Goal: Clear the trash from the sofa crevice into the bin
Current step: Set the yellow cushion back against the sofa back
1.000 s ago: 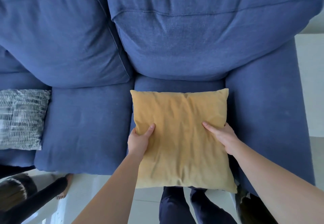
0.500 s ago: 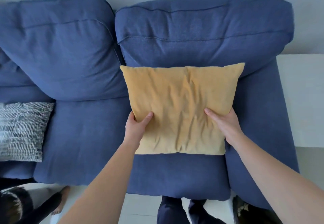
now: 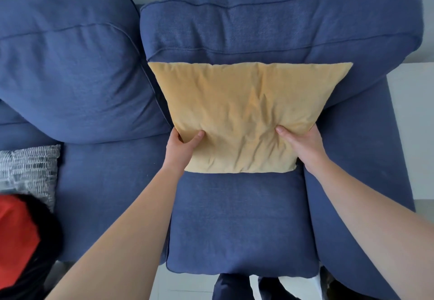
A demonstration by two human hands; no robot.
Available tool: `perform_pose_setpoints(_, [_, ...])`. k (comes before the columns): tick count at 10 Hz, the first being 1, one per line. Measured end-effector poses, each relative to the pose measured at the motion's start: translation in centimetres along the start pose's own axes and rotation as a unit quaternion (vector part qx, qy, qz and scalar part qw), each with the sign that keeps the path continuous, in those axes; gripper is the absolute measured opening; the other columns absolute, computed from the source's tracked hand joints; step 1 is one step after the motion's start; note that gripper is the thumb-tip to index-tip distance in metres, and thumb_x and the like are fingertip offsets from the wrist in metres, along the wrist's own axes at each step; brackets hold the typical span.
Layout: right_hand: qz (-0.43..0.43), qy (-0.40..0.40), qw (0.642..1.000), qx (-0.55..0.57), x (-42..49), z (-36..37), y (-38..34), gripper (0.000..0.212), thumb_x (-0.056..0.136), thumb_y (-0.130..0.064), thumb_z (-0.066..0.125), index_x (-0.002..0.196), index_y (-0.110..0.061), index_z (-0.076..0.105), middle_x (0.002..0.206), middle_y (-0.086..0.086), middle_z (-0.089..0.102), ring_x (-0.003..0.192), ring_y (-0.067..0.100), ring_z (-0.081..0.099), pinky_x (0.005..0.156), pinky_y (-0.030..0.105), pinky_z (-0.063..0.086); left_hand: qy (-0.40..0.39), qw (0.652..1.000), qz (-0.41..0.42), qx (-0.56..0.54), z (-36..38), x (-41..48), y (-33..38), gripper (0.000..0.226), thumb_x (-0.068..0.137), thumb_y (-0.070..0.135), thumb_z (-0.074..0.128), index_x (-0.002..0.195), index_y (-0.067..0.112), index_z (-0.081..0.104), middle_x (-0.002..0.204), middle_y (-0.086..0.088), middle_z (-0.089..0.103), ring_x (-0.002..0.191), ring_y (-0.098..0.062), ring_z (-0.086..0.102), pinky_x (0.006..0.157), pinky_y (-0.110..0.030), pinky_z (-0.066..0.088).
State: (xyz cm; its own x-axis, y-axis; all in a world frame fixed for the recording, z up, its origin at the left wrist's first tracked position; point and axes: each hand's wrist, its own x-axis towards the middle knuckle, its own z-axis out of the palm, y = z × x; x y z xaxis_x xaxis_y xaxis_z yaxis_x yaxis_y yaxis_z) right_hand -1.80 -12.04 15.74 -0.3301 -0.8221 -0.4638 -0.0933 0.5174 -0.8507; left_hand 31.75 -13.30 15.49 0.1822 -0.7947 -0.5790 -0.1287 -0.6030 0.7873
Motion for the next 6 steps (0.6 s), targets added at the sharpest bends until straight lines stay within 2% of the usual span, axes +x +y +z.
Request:
perform_pose_setpoints(3, [0.004, -0.016, 0.999, -0.041, 1.5, 0.4, 0.5, 0.075, 0.075, -0.043, 0.094, 0.138, -0.029, 0.056, 0.129, -0.013, 0.066, 0.125, 0.011, 0.061, 0.112, 0.037, 0.047, 0.020, 0.999, -0.020, 0.021, 0.9, 1.0, -0.7, 0.060, 0.084, 0.053, 0.084, 0.136, 0.035, 0.059, 0.126, 0.021, 0.070, 0.122, -0.009, 0.065, 0.110, -0.039, 0.051])
perform_pose_setpoints(4, [0.014, -0.024, 0.998, -0.054, 0.7, 0.0, -0.3, 0.081, 0.077, -0.042, 0.092, 0.145, -0.026, 0.052, 0.128, -0.014, 0.063, 0.124, 0.010, 0.058, 0.111, 0.033, 0.045, 0.033, 0.998, -0.025, 0.041, 0.8, 0.1, -0.9, 0.055, 0.085, 0.055, 0.081, 0.131, 0.033, 0.060, 0.122, 0.020, 0.070, 0.122, -0.012, 0.066, 0.109, -0.039, 0.052])
perform_pose_setpoints(5, [0.062, -0.041, 0.994, -0.083, -0.5, -0.8, -0.9, 0.100, 0.074, -0.056, 0.090, 0.156, -0.024, 0.042, 0.142, -0.011, 0.059, 0.133, 0.015, 0.055, 0.105, 0.035, 0.046, 0.056, 0.996, -0.016, 0.074, 0.4, -1.6, -1.0, 0.073, 0.087, 0.061, 0.076, 0.148, 0.030, 0.053, 0.130, 0.016, 0.068, 0.128, -0.018, 0.063, 0.111, -0.042, 0.052])
perform_pose_setpoints(6, [0.142, -0.064, 0.973, -0.167, -3.0, -2.4, -1.8, 0.122, 0.071, -0.073, 0.082, 0.166, -0.026, 0.021, 0.161, -0.004, 0.046, 0.142, 0.024, 0.050, 0.100, 0.046, 0.051, 0.068, 0.992, -0.064, 0.087, -0.1, -6.1, -3.1, 0.084, 0.094, 0.054, 0.071, 0.164, 0.025, 0.035, 0.161, 0.006, 0.048, 0.146, -0.018, 0.049, 0.115, -0.041, 0.047])
